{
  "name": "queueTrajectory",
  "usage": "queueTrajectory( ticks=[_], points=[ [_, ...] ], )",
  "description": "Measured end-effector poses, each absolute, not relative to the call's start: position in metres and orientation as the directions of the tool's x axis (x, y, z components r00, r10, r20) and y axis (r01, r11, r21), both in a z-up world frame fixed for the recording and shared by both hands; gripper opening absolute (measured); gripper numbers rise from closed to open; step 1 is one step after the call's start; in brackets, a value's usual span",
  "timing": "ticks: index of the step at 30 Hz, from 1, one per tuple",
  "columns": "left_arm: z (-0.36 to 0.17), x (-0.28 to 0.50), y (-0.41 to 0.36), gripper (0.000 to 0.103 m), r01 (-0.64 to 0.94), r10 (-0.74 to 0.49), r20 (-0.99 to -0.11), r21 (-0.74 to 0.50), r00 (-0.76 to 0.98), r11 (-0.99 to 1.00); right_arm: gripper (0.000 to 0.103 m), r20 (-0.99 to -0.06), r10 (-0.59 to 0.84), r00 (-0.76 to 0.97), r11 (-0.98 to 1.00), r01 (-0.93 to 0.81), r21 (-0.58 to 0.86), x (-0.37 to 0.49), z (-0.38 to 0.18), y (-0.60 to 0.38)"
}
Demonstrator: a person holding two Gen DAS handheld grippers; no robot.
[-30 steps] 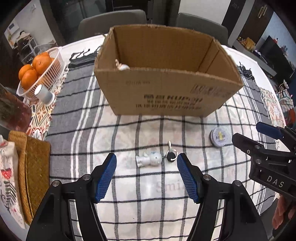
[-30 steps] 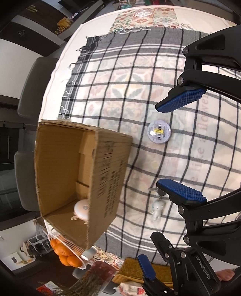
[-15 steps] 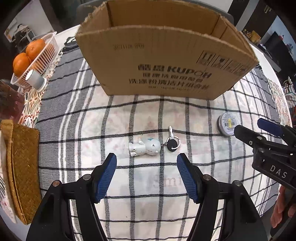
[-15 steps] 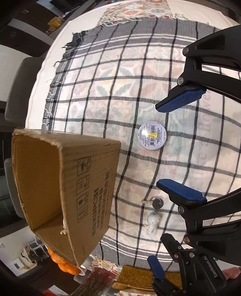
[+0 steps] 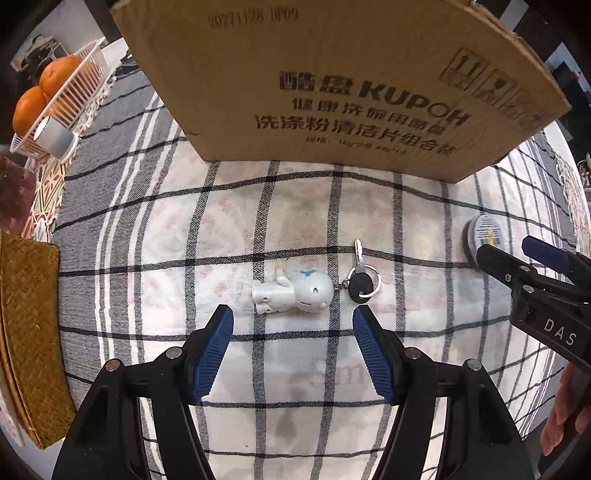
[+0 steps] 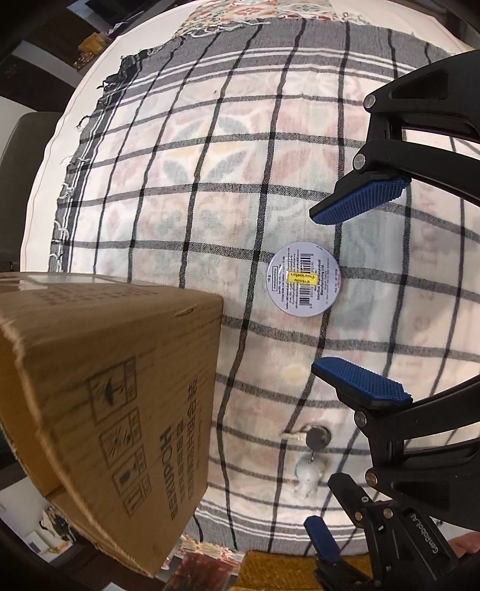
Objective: Organize rigid objects
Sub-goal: 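Move both tools back toward the figurine and the round tin, then grasp the white figurine with the left tool while the right tool grasps the round tin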
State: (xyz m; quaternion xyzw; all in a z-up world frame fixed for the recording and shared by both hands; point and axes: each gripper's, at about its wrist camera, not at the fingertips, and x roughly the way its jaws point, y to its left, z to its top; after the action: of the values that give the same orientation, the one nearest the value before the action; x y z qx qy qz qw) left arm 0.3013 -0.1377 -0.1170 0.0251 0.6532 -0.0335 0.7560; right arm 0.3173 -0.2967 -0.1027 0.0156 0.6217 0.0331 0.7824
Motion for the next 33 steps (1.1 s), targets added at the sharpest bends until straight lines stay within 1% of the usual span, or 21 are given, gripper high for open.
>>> queueTrajectory(
  ticks=[4, 6, 14, 18, 25, 28, 29, 30, 33],
  points=[
    [-0.123, 0.305, -0.138, 0.064, 0.077, -0.018, -0.990, -0.007, 0.137, 0.997, 0.075, -0.975, 0.062, 0.215, 0.998, -0.024, 0.058, 0.322, -0.111, -0.299],
    [-0.128, 0.308, -0.137, 0.060, 0.070, -0.022, -0.992, -0.014, 0.127, 0.997, 0.075, -0.977, 0.057, 0.208, 0.998, -0.021, 0.054, 0.326, -0.115, -0.299],
    [-0.144, 0.321, -0.132, 0.057, 0.041, -0.037, -0.993, -0.033, 0.113, 0.999, 0.075, -0.981, 0.036, 0.192, 0.999, -0.024, 0.032, 0.333, -0.129, -0.297],
    [-0.148, 0.326, -0.130, 0.053, 0.023, -0.049, -0.993, -0.046, 0.107, 0.999, 0.075, -0.982, 0.035, 0.185, 0.999, -0.018, 0.032, 0.335, -0.135, -0.299],
    [-0.152, 0.333, -0.126, 0.052, 0.007, -0.053, -0.992, -0.053, 0.118, 0.999, 0.074, -0.984, 0.033, 0.177, 0.999, -0.010, 0.032, 0.341, -0.146, -0.305],
    [-0.152, 0.335, -0.128, 0.052, 0.011, -0.052, -0.990, -0.051, 0.131, 0.999, 0.065, -0.981, 0.024, 0.192, 1.000, -0.006, 0.024, 0.340, -0.146, -0.305],
    [-0.151, 0.335, -0.129, 0.052, 0.011, -0.053, -0.990, -0.052, 0.132, 0.999, 0.058, -0.980, 0.027, 0.198, 1.000, -0.007, 0.026, 0.339, -0.145, -0.305],
    [-0.150, 0.336, -0.129, 0.050, 0.012, -0.057, -0.989, -0.056, 0.134, 0.998, 0.053, -0.979, 0.033, 0.202, 0.999, -0.008, 0.032, 0.337, -0.144, -0.303],
    [-0.148, 0.331, -0.131, 0.050, 0.012, -0.064, -0.991, -0.063, 0.121, 0.998, 0.053, -0.982, 0.022, 0.186, 1.000, 0.001, 0.023, 0.333, -0.145, -0.300]
  ],
)
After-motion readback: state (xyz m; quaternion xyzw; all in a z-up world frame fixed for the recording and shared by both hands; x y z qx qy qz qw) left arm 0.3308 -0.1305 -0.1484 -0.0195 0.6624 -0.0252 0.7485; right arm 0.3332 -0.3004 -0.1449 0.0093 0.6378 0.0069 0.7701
